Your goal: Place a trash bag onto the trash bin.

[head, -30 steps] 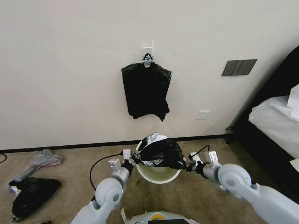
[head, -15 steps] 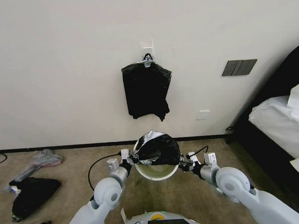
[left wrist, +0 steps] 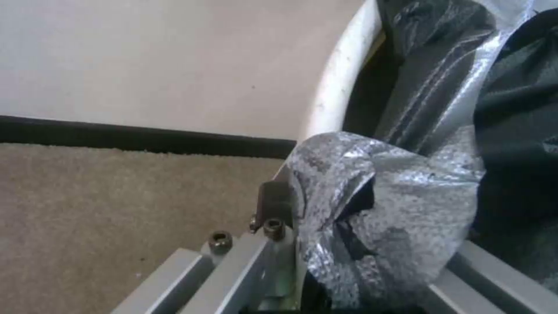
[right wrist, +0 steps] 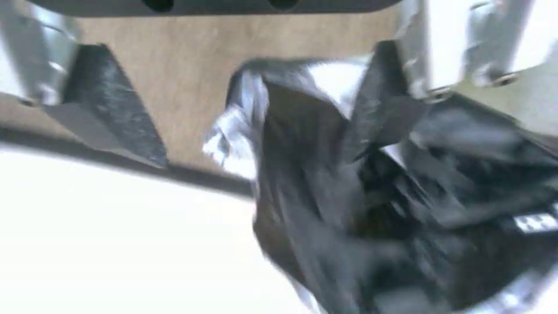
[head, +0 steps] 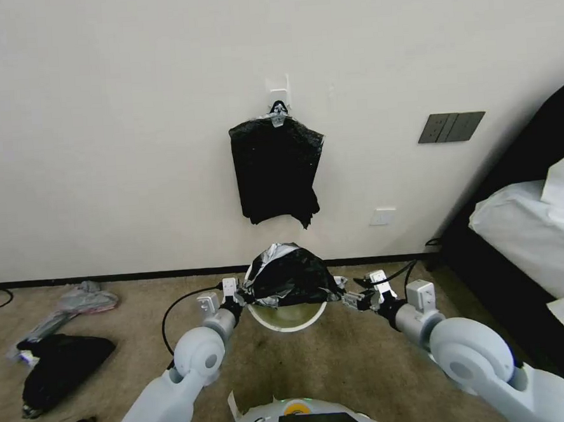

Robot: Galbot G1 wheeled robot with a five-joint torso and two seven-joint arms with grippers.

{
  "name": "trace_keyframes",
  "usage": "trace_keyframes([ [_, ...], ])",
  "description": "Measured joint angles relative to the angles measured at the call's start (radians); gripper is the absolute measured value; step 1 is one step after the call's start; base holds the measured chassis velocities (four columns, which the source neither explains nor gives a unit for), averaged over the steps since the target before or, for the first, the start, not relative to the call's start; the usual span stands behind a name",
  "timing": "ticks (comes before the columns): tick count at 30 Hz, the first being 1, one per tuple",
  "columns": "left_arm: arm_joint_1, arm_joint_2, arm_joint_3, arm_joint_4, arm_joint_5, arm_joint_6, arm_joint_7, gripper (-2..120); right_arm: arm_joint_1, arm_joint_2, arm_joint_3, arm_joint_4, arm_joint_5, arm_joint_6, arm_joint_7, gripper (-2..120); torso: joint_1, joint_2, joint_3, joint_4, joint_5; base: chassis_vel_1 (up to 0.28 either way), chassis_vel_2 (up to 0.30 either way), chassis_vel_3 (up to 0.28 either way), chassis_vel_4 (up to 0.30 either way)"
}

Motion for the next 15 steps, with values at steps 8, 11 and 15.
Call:
trace_keyframes([
  [8,0.010,0.044,-0.005,-0.011,0.045,0.010,0.052,1,0.052,-0.033,0.051,0.046,0.032,0.046,-0.114,100,0.000,0.000,0.000,0.0000,0.0000,0.000,0.000,0.000,0.000],
  [11,0.028,0.083,-0.011,-0.031,0.086,0.006,0.121,1,0.133,-0.048,0.053,0.033,0.213,0.007,-0.151,100,0.000,0.000,0.000,0.0002,-0.0002,0.000,0.000,0.000,0.000],
  [15,0.040,0.149,-0.029,-0.041,0.118,-0.020,0.223,1,0.263,-0.063,0.030,-0.057,0.454,-0.057,-0.206,100,0.000,0.000,0.000,0.0006,0.0000,0.000,0.000,0.000,0.000],
])
